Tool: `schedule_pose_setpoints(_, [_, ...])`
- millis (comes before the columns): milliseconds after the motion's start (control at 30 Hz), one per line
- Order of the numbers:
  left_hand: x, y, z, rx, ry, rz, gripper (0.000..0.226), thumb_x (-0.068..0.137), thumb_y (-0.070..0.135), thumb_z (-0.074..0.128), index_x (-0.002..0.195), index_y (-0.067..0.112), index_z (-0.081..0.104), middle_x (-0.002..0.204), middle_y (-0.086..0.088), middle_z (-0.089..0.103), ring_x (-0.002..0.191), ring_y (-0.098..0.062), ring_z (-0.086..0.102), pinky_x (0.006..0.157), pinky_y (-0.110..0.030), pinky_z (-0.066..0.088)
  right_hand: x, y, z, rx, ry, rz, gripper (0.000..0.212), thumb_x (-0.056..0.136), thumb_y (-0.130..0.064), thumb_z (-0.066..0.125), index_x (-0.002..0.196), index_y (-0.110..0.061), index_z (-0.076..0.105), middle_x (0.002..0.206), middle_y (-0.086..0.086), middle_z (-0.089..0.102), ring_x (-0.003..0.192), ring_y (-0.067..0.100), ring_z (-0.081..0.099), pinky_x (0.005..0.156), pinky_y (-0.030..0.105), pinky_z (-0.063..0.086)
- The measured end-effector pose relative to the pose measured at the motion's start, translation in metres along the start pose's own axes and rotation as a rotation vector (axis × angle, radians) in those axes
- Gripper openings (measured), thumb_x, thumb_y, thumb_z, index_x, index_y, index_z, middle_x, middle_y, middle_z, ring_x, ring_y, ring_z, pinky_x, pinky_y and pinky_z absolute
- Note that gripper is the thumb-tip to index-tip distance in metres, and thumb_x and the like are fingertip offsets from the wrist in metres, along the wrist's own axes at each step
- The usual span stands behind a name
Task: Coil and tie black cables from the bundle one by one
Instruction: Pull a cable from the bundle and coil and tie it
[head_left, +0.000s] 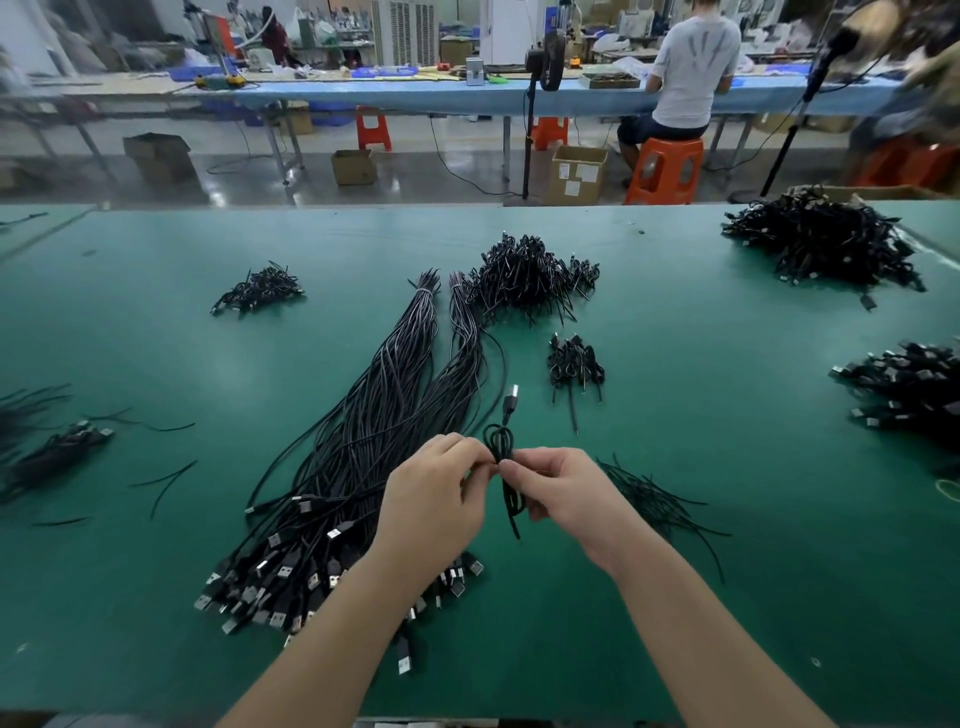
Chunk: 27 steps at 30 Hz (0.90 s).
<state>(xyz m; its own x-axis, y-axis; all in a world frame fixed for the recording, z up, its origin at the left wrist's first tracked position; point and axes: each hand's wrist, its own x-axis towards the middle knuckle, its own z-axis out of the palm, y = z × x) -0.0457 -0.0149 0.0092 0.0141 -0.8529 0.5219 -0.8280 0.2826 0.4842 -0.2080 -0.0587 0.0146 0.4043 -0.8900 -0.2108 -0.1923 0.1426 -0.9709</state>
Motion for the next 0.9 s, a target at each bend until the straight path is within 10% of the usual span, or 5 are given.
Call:
schedule_pose_setpoints(233, [0.013, 0.006, -0.012, -1.085, -0.326, -0.852, 0.018, 0.093, 0.008, 0.066, 0.075, 0.008, 0.067, 0.065, -0.004, 0.061, 0.052, -0.011, 0.054, 0.044, -0.022, 0.044, -0.004, -0.004, 0.006, -0.038, 0.112, -0.24, 0.021, 0.09, -0.009, 0.071, 0.109, -0.014, 0.077, 0.092, 0.003, 0.052, 0.072, 0.008, 0.049, 0.066, 0.02, 0.045])
schedule_pose_setpoints(433, [0.012, -0.003, -0.012, -1.249, -0.501, -1.008, 0.017, 0.093, 0.007, 0.062, 0.077, 0.01, 0.063, 0.069, -0.003, 0.062, 0.053, -0.01, 0.055, 0.046, -0.021, 0.047, -0.007, -0.001, 0.003, -0.198, 0.097, -0.335, 0.023, 0.088, -0.005, 0.072, 0.106, -0.019, 0.075, 0.093, -0.002, 0.05, 0.076, -0.003, 0.049, 0.076, 0.013, 0.043])
schedule_pose_setpoints(667, [0.006, -0.004, -0.006, -0.529, -0.16, -0.532, 0.016, 0.095, 0.012, 0.067, 0.08, 0.018, 0.069, 0.065, -0.003, 0.066, 0.055, -0.013, 0.061, 0.052, -0.023, 0.05, -0.005, -0.006, 0.001, -0.001, 0.159, 0.073, 0.016, 0.101, -0.032, 0.057, 0.1, -0.024, 0.07, 0.093, 0.005, 0.07, 0.068, 0.014, 0.069, 0.078, 0.042, 0.061])
schedule_pose_setpoints(767, [0.004, 0.0, -0.003, -0.365, -0.115, -0.32, 0.014, 0.095, 0.011, 0.066, 0.083, 0.019, 0.067, 0.067, 0.009, 0.065, 0.058, -0.003, 0.057, 0.055, -0.017, 0.047, -0.004, -0.015, 0.002, 0.203, 0.031, 0.215, 0.043, 0.099, -0.045, 0.056, 0.092, -0.007, 0.074, 0.078, 0.004, 0.068, 0.058, 0.016, 0.062, 0.056, 0.031, 0.054])
schedule_pose_setpoints(900, [0.003, 0.002, -0.002, -0.199, -0.065, -0.106, 0.006, 0.095, 0.01, 0.064, 0.091, 0.011, 0.068, 0.083, 0.007, 0.064, 0.073, -0.007, 0.058, 0.065, -0.019, 0.048, -0.005, -0.021, 0.002, 0.235, -0.032, 0.226, 0.027, 0.096, -0.03, 0.065, 0.08, -0.009, 0.07, 0.072, 0.005, 0.059, 0.056, 0.017, 0.054, 0.048, 0.027, 0.048])
